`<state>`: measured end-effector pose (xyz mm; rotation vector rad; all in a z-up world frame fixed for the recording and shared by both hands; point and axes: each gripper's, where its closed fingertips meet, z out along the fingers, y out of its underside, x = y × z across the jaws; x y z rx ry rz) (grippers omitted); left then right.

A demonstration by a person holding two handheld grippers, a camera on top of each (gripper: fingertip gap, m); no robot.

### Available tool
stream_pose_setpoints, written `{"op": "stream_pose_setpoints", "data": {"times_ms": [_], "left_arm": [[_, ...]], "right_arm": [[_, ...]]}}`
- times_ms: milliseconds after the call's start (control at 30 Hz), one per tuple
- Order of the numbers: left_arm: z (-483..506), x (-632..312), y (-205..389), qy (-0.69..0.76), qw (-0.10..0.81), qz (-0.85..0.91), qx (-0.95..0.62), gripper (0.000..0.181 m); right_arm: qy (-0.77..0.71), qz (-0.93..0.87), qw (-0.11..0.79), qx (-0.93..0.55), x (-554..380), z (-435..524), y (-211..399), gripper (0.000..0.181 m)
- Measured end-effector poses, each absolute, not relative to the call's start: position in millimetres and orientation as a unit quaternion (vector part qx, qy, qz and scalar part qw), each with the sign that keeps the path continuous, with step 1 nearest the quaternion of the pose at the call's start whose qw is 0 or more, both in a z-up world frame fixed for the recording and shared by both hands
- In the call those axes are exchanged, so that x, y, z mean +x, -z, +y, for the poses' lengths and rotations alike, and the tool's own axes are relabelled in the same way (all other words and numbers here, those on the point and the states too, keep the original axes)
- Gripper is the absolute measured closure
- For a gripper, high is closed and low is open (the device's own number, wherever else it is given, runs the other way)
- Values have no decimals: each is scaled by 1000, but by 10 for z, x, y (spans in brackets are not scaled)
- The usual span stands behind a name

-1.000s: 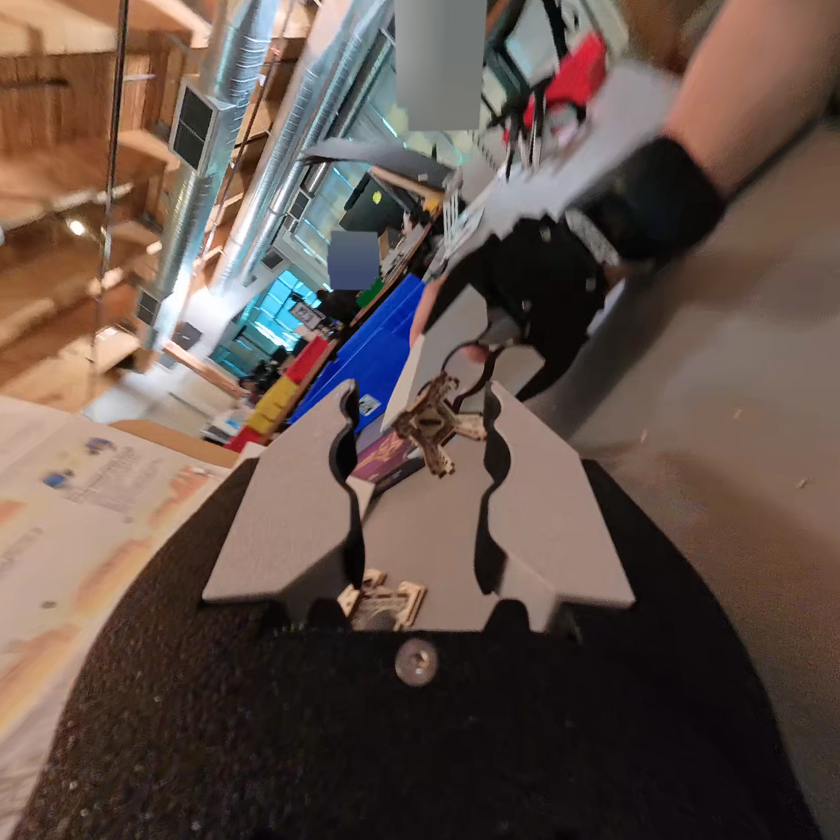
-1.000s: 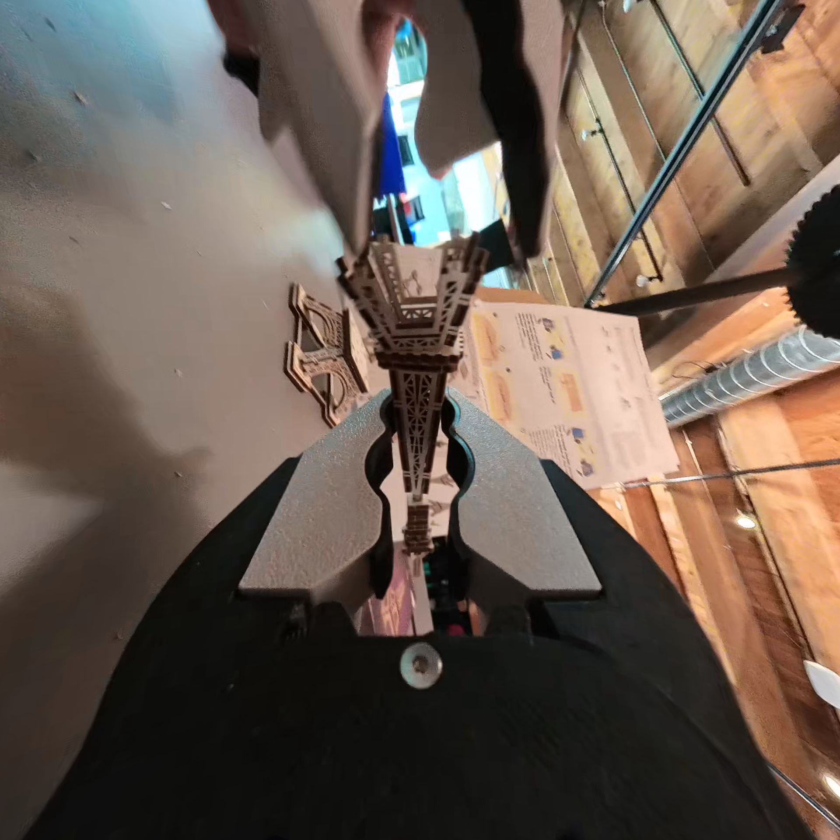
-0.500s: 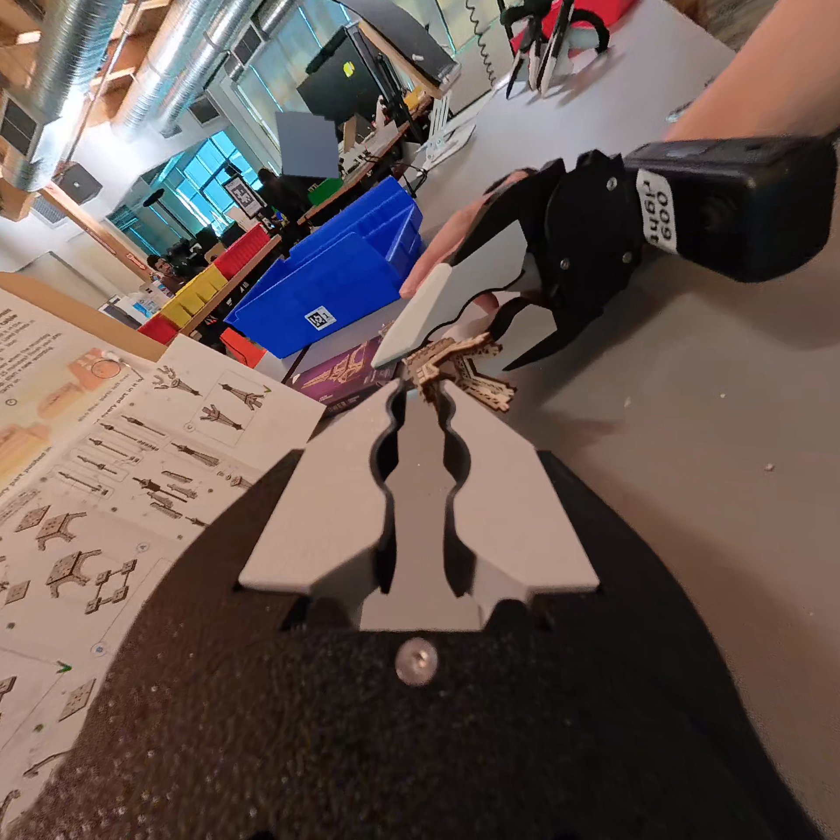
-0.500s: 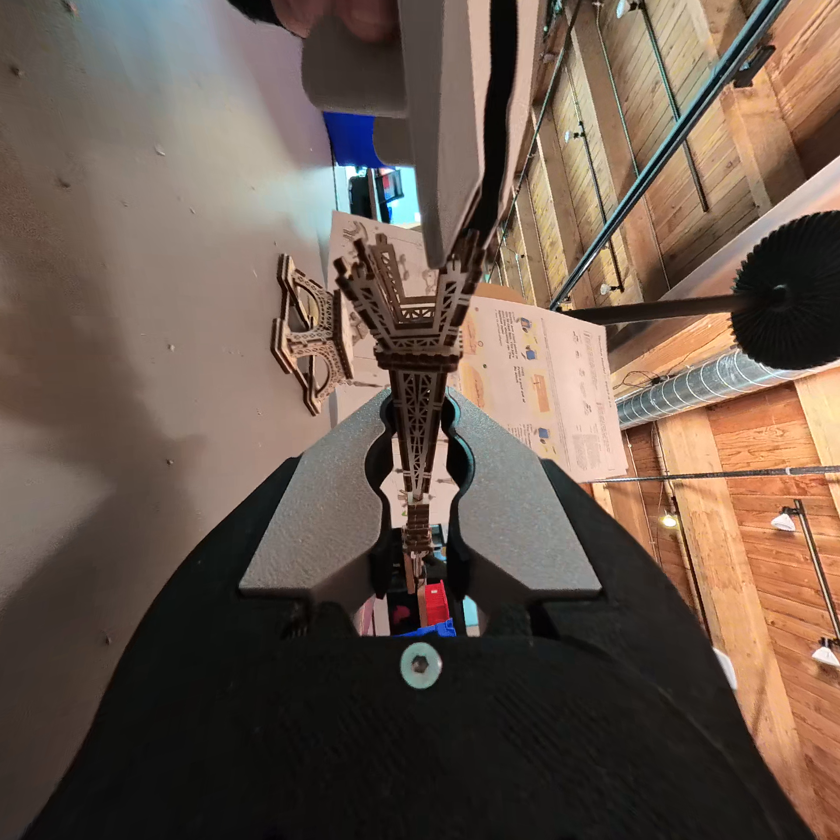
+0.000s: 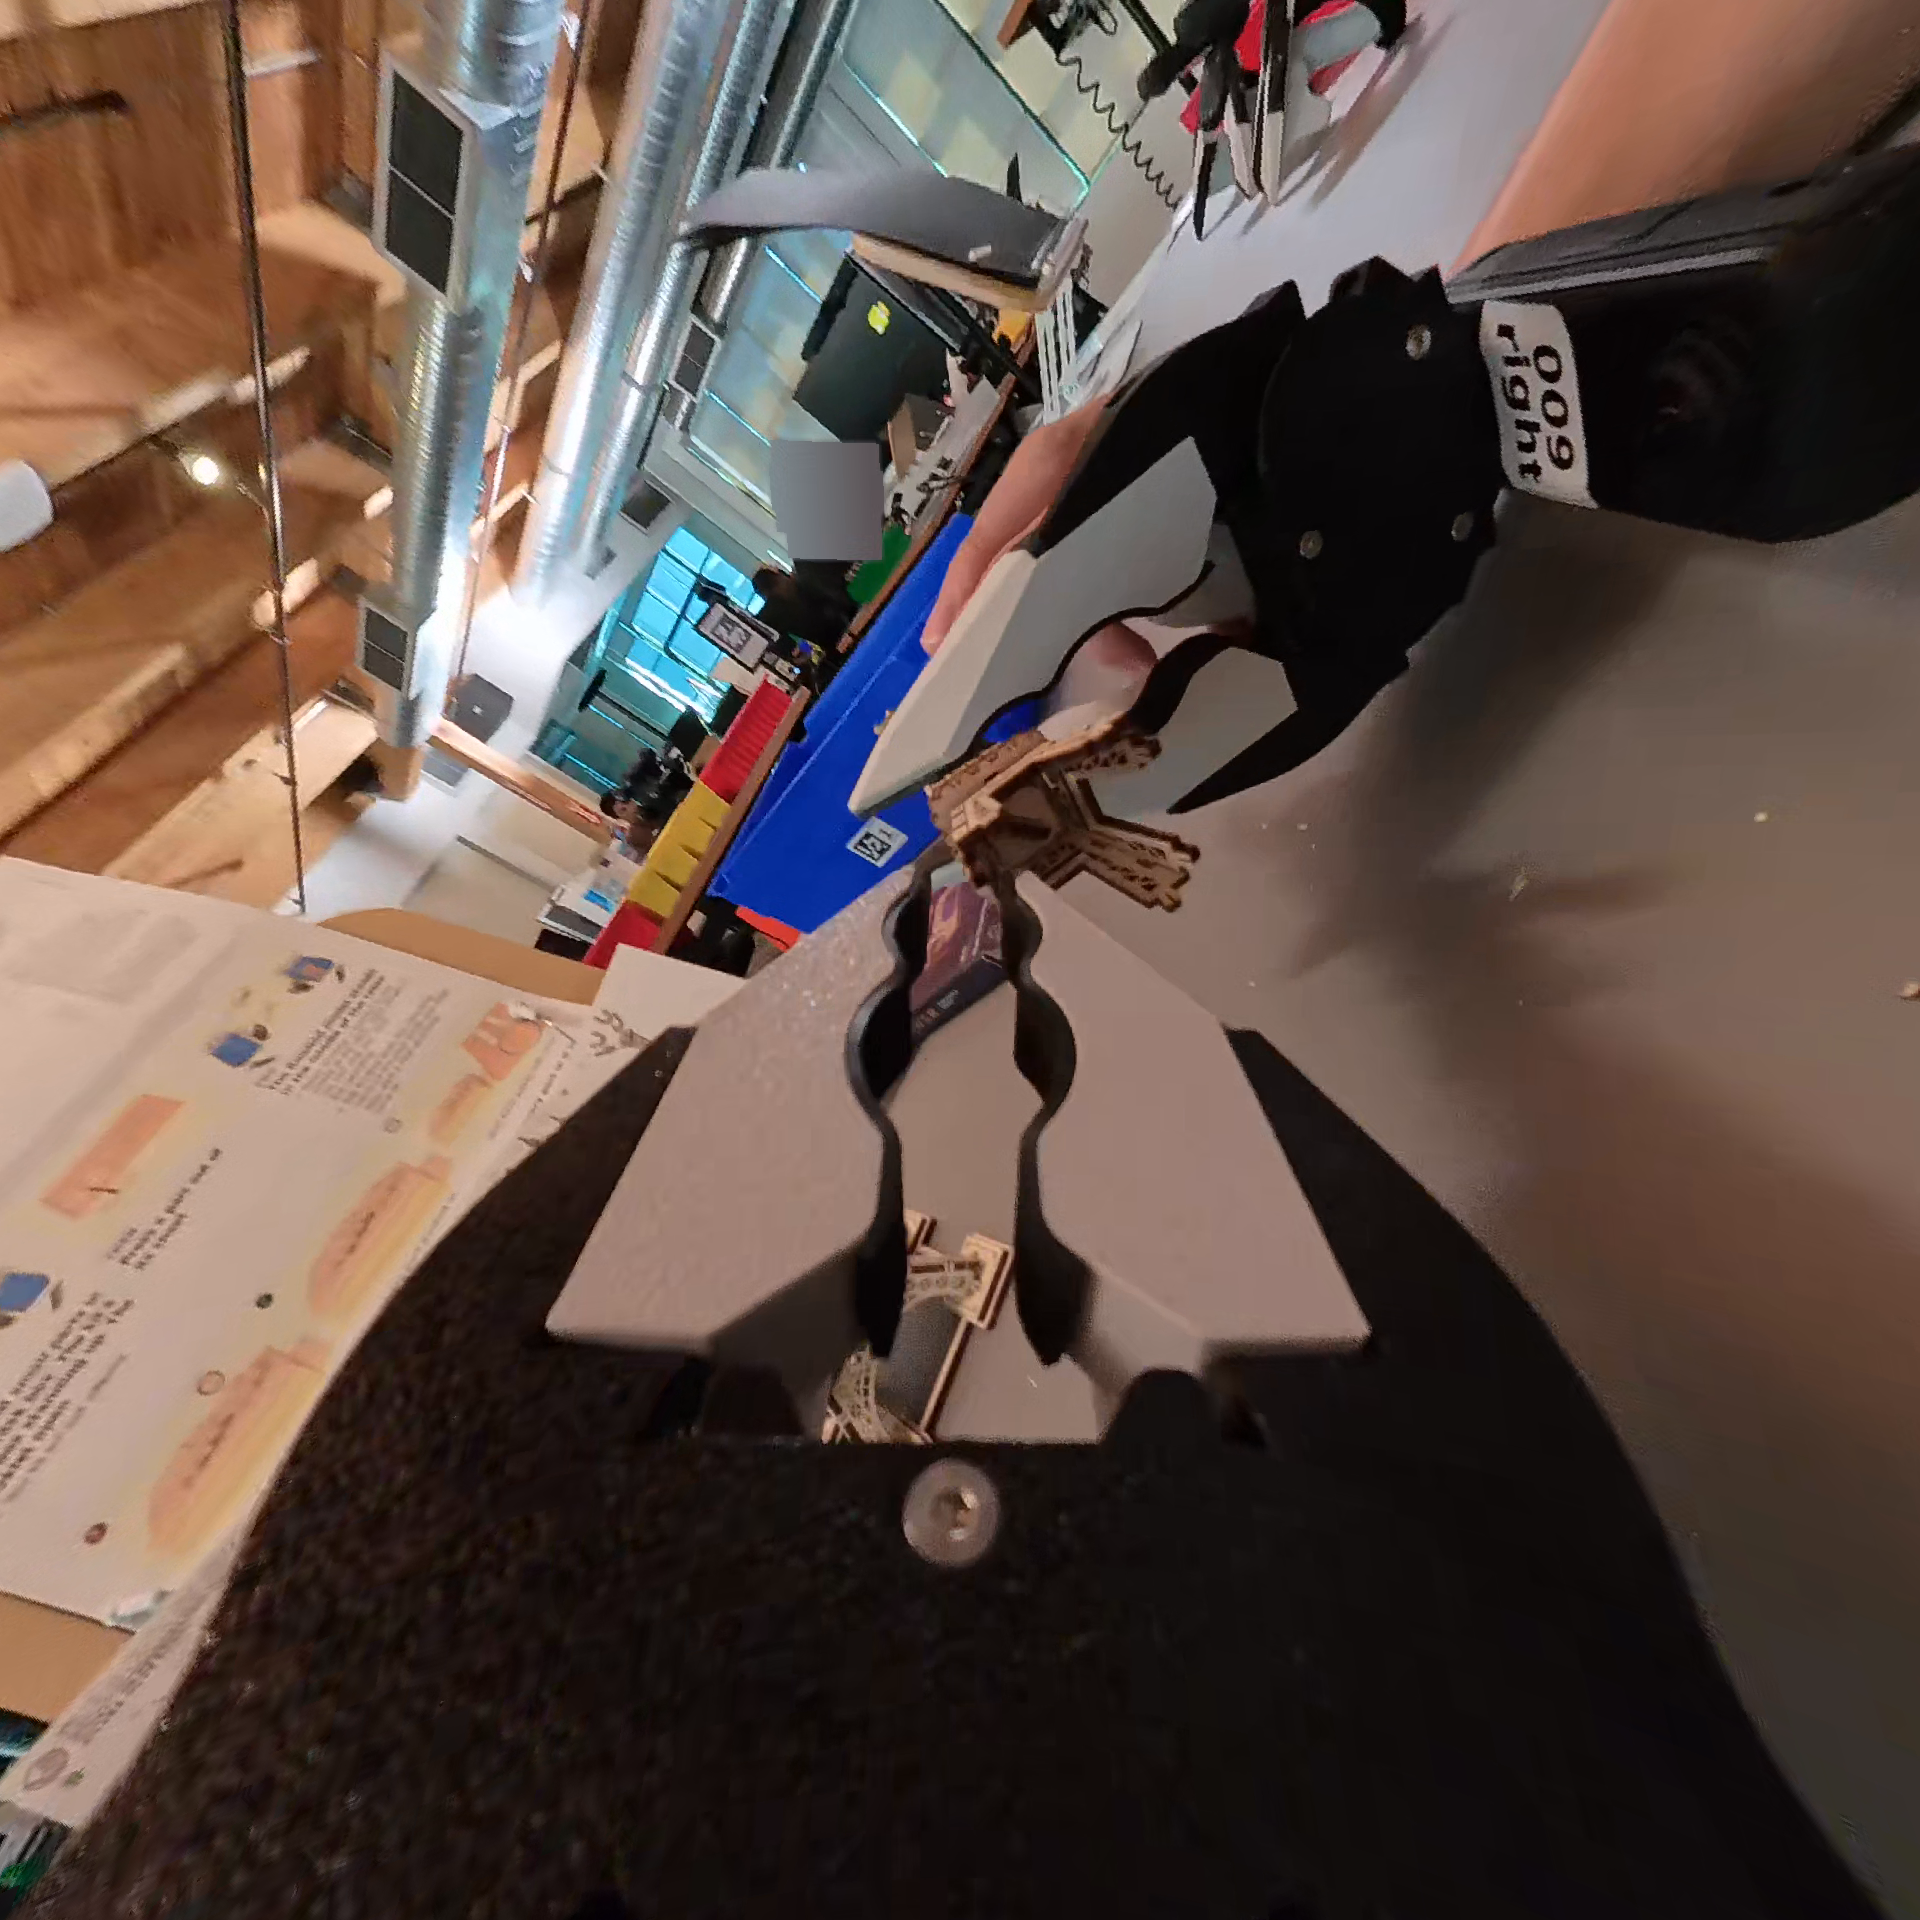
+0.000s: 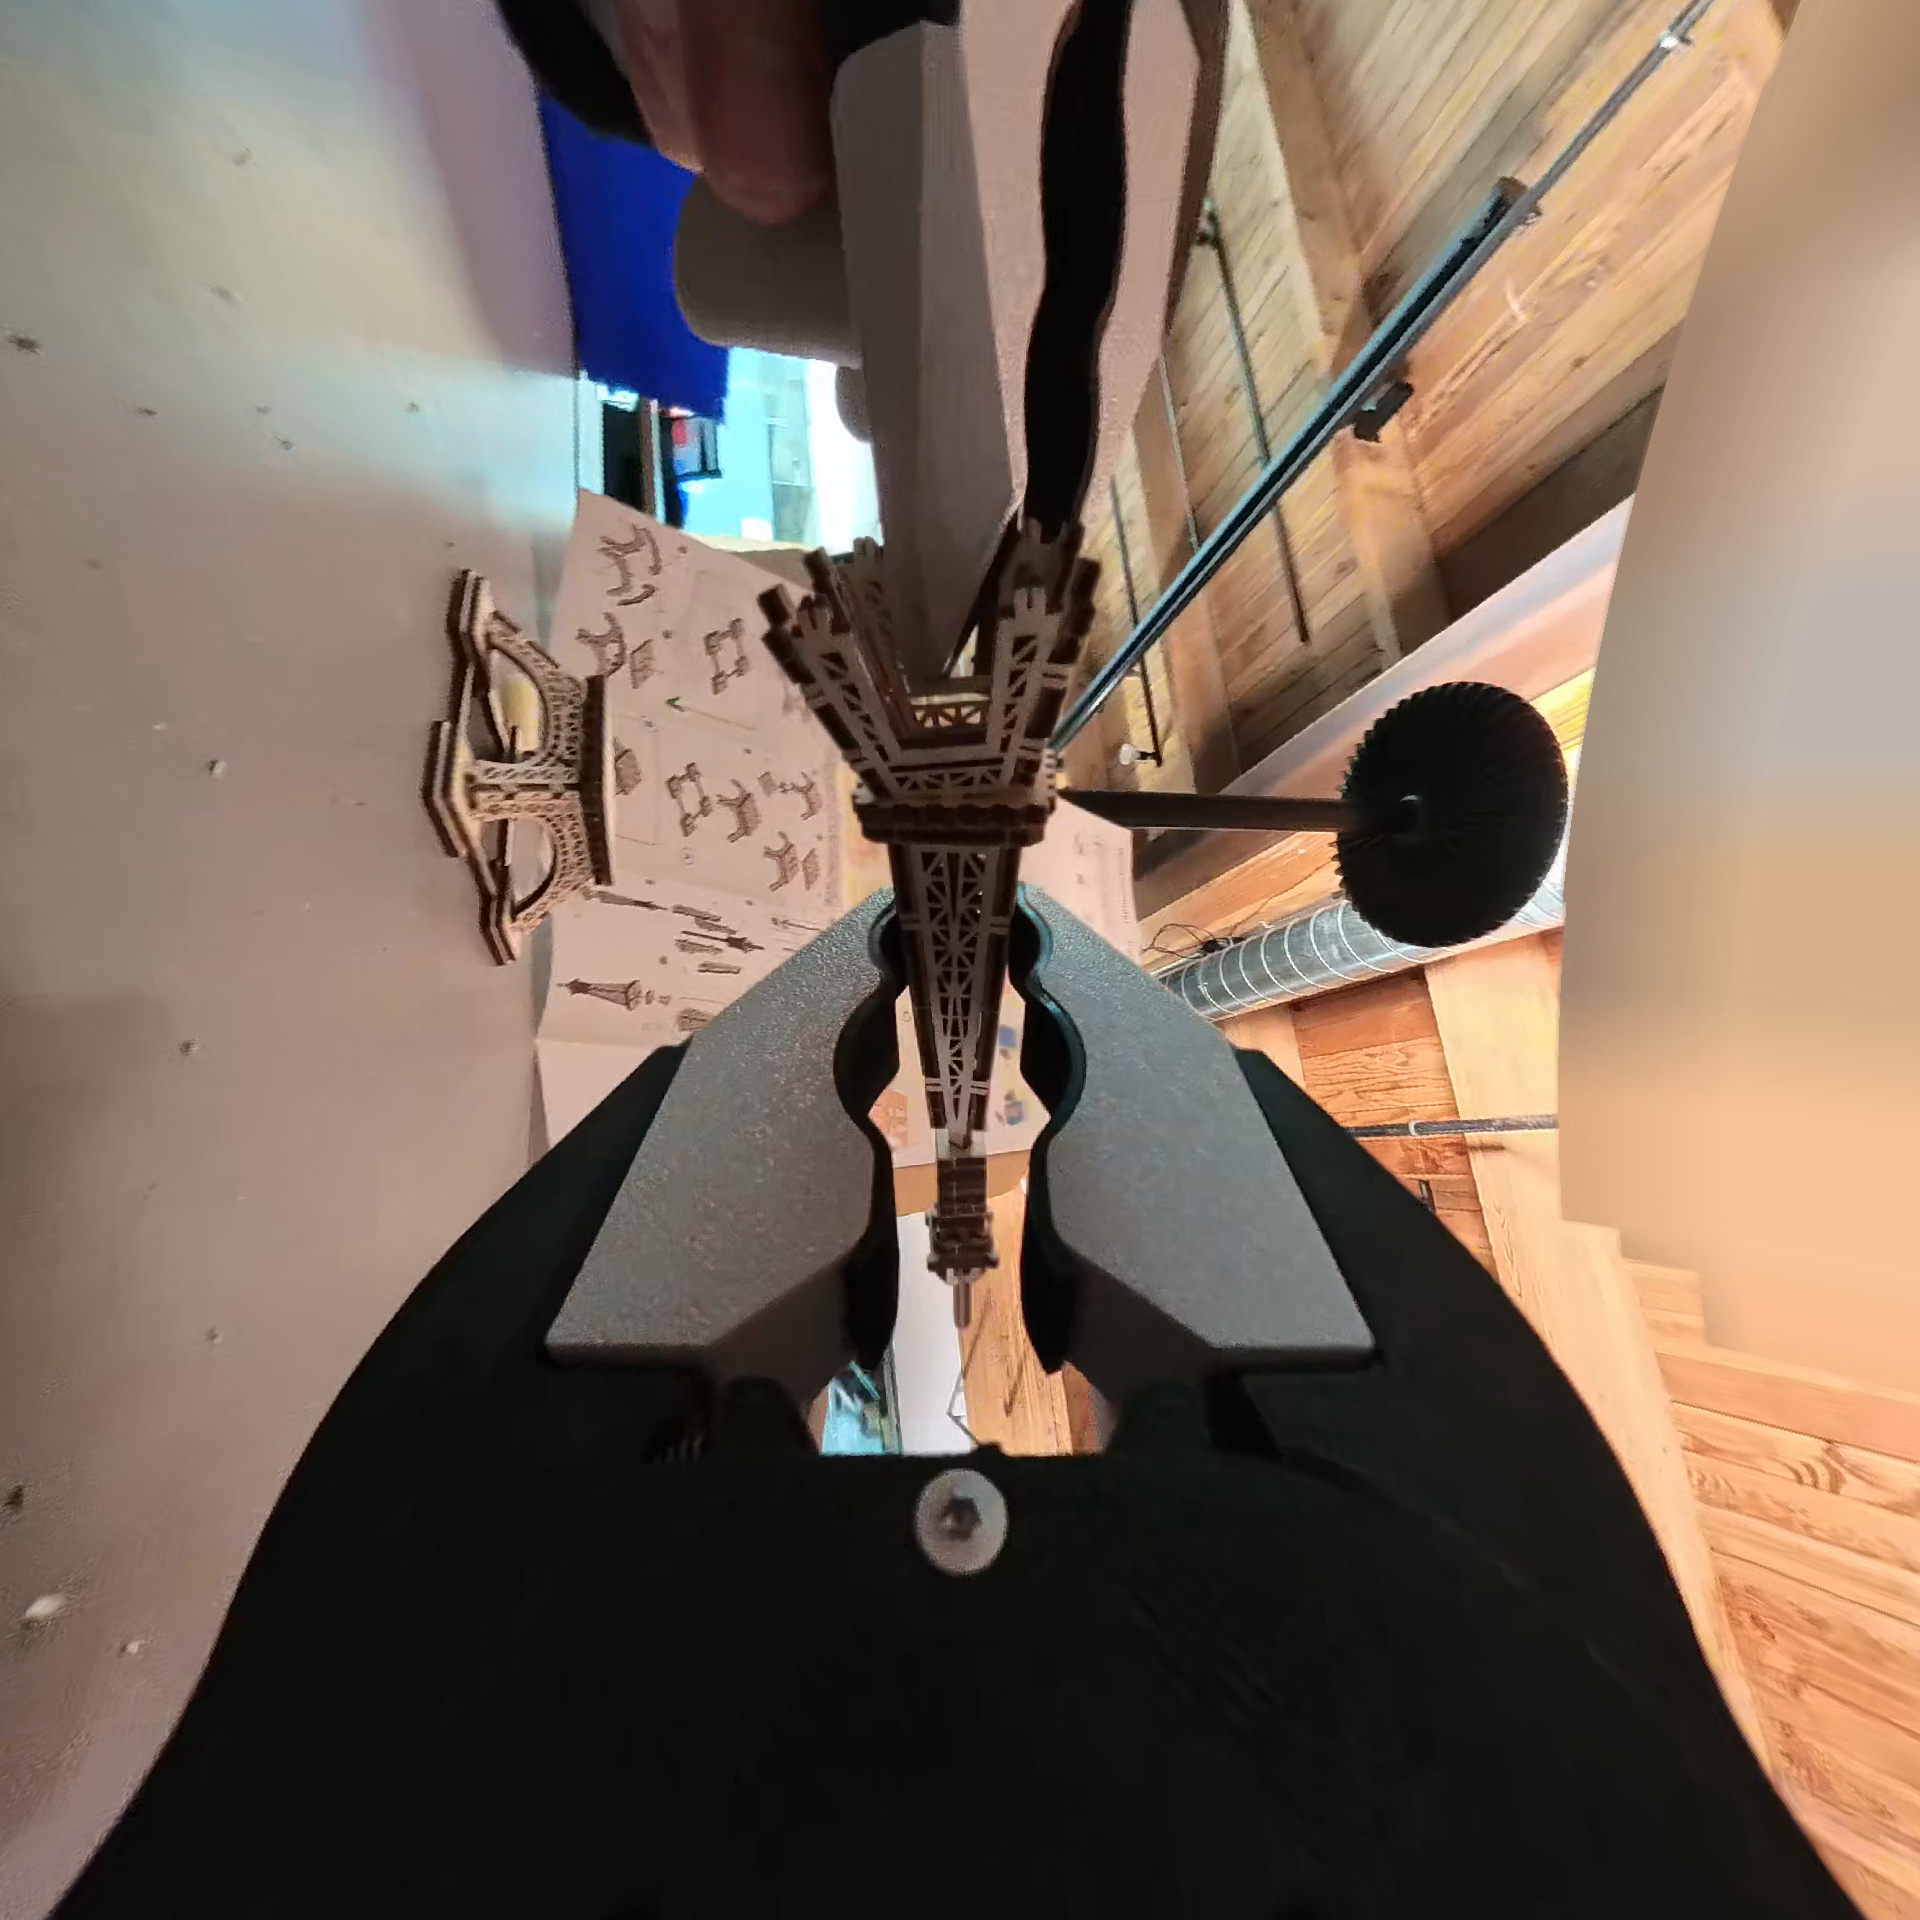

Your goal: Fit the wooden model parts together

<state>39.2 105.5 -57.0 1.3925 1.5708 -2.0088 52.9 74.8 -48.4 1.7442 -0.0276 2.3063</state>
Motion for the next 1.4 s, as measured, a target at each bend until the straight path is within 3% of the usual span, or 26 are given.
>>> {"op": "stream_pose_setpoints", "data": {"times_ms": [367, 500, 600, 700, 800, 1267, 1400], "left_arm": [[1100, 433, 607, 676, 125, 537, 488, 176], [999, 578, 692, 652, 59, 619, 434, 181], [921, 633, 779, 617, -61, 707, 340, 165], [869, 700, 645, 634, -170, 721, 222, 161], [849, 728, 597, 637, -217, 718, 180, 161], [834, 668, 822, 564, -244, 773, 158, 154], [817, 630, 866, 555, -272, 776, 126, 165]], "right_arm": [[-800, -22, 94, 592, 529, 808, 459, 166], [-784, -82, 77, 610, 577, 647, 538, 166], [-769, -133, 83, 620, 609, 437, 599, 166], [-771, -140, 97, 614, 606, 379, 583, 166], [-758, -132, 114, 629, 640, 374, 669, 166], [-711, -191, 145, 661, 703, 247, 898, 166], [-703, -174, 170, 668, 742, 313, 941, 166]]}}
